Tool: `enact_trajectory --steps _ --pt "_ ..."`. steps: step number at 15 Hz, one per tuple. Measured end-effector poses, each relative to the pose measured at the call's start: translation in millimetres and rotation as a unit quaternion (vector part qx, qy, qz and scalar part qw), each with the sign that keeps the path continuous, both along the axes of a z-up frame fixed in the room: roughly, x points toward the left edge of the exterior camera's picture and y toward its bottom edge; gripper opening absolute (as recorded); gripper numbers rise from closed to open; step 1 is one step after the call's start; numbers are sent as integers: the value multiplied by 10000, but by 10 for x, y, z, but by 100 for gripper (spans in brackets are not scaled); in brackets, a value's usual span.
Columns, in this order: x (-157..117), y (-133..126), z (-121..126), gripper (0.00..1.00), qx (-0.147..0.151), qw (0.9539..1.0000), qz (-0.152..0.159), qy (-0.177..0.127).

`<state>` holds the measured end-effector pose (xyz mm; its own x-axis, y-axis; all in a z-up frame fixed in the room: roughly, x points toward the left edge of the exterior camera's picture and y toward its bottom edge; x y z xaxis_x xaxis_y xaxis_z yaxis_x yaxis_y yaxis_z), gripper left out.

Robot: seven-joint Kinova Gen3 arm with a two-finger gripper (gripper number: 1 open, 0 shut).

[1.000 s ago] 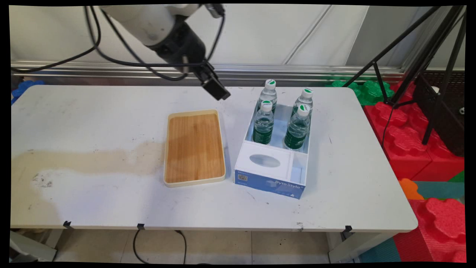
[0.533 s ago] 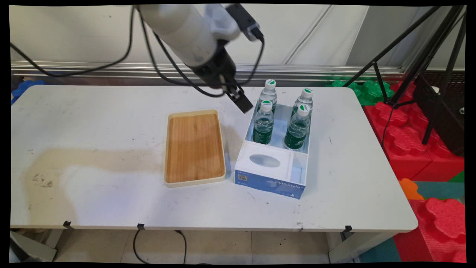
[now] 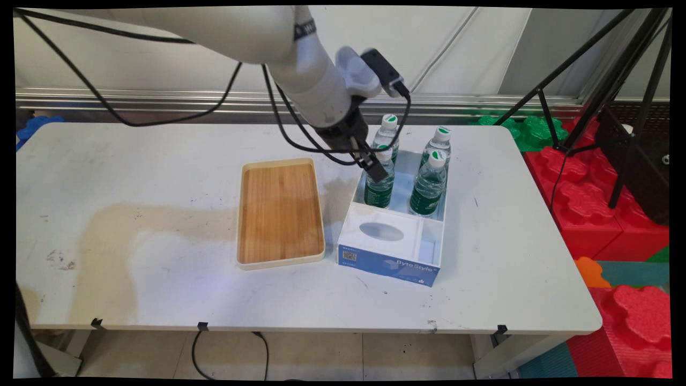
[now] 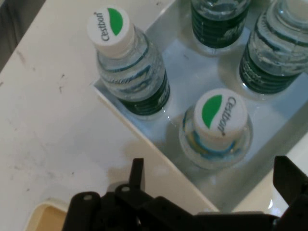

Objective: Pick up the green bottle from the white box

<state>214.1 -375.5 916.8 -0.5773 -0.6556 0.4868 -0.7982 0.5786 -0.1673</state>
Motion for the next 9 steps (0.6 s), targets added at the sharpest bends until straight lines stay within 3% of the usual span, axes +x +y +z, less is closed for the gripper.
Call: enact_trajectory --steps 9 --pt "-201 -355 -535 100 105 9999 -31 67"
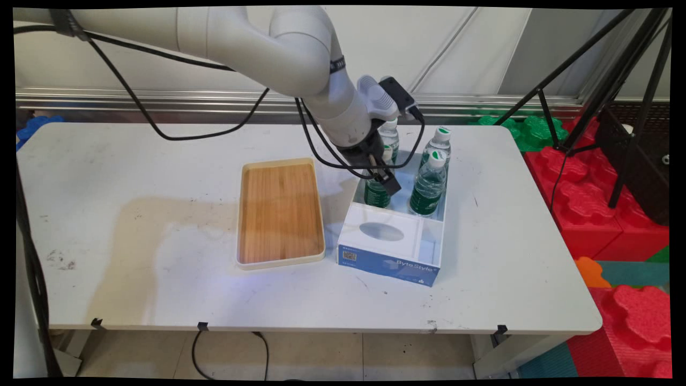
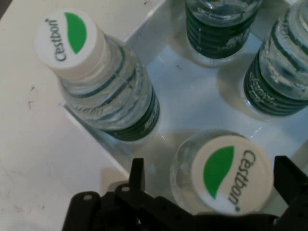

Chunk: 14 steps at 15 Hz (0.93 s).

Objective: Pick up the green bottle from the white box, then place the picked object on the tray

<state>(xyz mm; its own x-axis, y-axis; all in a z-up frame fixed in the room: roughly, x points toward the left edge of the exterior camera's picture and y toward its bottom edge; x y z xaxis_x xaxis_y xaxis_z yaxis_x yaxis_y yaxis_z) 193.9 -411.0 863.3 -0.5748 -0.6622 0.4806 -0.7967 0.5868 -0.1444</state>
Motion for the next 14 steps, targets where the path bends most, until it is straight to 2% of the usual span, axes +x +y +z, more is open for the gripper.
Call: enact_trajectory --steps 4,5,9,14 --pt "-37 -34 -84 100 9 10000 -19 53" --pt "-43 -36 -98 0 -1 10000 -20 67" --pt "-54 -25 -102 0 -82 9999 -9 125" --pt "-31 70 57 0 -242 9995 28 202"
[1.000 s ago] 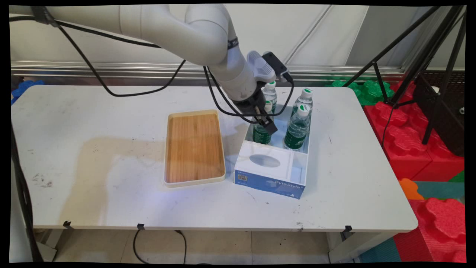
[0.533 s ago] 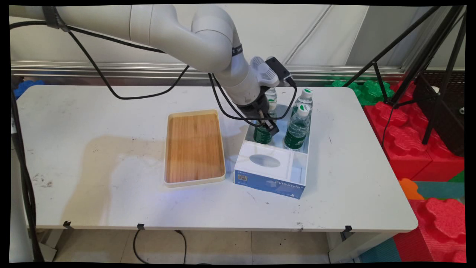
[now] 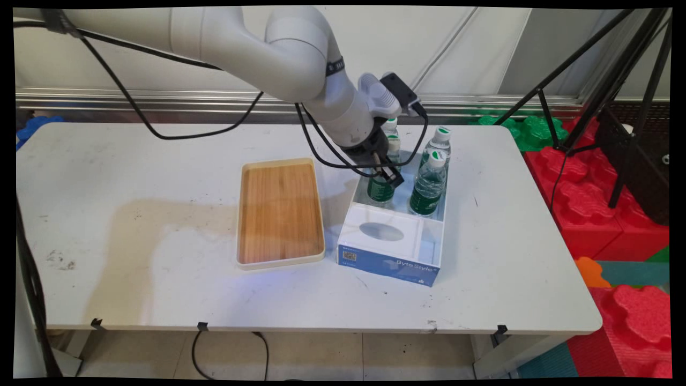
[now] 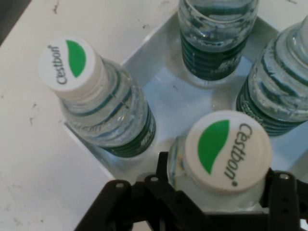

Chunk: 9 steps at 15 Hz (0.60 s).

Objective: Place the picked object on the tray

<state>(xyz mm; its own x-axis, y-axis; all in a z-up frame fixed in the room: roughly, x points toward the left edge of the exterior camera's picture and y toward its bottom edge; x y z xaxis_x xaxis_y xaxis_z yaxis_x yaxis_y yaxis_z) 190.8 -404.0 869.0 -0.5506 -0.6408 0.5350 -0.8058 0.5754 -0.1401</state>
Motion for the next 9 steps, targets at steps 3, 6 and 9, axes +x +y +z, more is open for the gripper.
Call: enact_trajectory --steps 3,6,9 --pt "54 104 204 0 -144 9999 30 59" --pt "146 242 480 0 -319 9994 73 111" --pt "307 410 773 0 -486 9985 183 157"
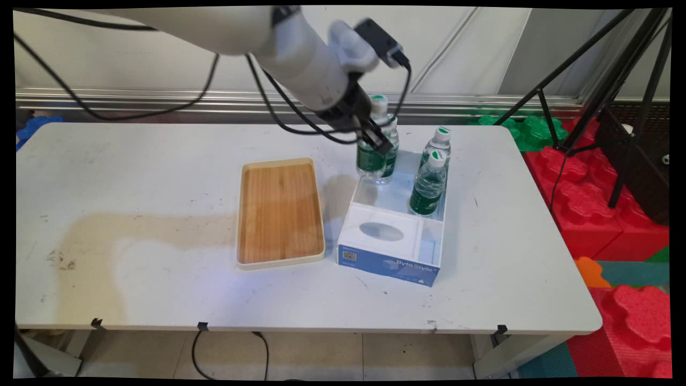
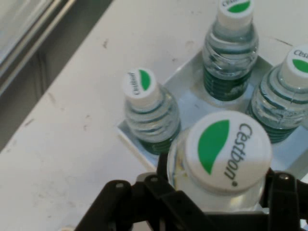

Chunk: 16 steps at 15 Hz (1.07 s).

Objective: Place the picked object on the tray

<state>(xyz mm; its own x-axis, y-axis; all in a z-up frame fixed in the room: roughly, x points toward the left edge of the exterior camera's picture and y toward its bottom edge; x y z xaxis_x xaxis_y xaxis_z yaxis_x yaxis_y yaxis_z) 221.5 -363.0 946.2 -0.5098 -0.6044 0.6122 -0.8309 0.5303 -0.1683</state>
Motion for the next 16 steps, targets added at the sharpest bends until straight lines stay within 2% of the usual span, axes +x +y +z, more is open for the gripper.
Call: enact_trajectory --steps 6,11,16 --pt "588 430 441 0 -193 9993 325 7" --pt "1101 715 590 0 -206 9976 659 10" --pt "1469 755 642 0 -226 9949 983 32"
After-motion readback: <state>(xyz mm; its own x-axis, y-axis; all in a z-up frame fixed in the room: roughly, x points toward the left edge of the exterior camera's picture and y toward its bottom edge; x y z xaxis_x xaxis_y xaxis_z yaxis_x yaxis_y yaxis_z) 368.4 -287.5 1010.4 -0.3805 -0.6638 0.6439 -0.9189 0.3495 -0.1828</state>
